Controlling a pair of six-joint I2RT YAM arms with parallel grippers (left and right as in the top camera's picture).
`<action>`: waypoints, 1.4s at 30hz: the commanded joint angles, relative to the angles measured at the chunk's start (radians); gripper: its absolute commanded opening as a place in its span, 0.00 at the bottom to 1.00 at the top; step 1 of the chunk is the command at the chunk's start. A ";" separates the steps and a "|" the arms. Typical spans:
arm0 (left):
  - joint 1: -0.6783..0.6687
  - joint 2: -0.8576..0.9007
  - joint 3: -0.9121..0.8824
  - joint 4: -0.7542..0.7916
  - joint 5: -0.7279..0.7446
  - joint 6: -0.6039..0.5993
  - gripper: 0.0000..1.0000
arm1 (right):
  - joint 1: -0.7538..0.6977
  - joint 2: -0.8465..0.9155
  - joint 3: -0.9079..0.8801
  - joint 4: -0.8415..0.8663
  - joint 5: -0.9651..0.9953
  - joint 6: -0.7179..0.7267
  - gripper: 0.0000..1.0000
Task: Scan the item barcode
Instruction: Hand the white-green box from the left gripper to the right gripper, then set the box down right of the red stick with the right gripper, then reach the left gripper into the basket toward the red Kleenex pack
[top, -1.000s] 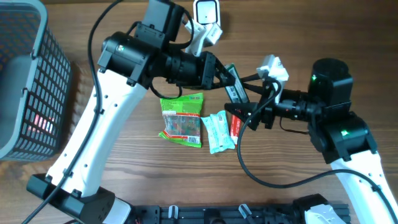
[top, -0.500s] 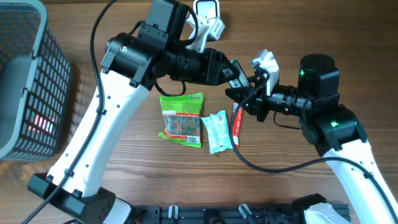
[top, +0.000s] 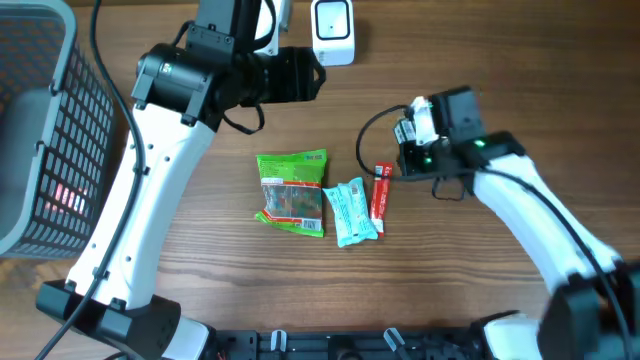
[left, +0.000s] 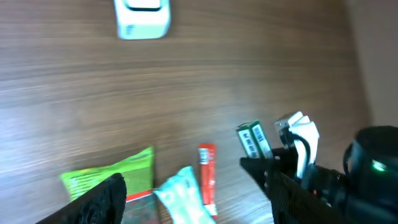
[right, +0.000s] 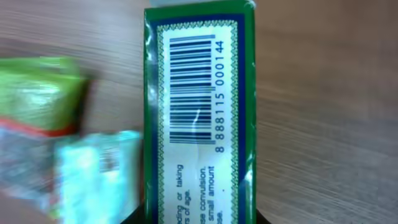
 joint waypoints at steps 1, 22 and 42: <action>0.004 0.004 -0.006 -0.043 -0.131 0.014 0.72 | 0.004 0.156 0.009 0.036 0.135 0.075 0.24; 0.241 0.002 -0.002 -0.029 -0.381 0.017 0.86 | -0.083 0.117 0.294 -0.120 0.203 0.020 0.98; 1.170 0.002 -0.631 0.298 -0.225 -0.172 1.00 | -0.139 0.129 0.292 -0.107 0.204 0.071 1.00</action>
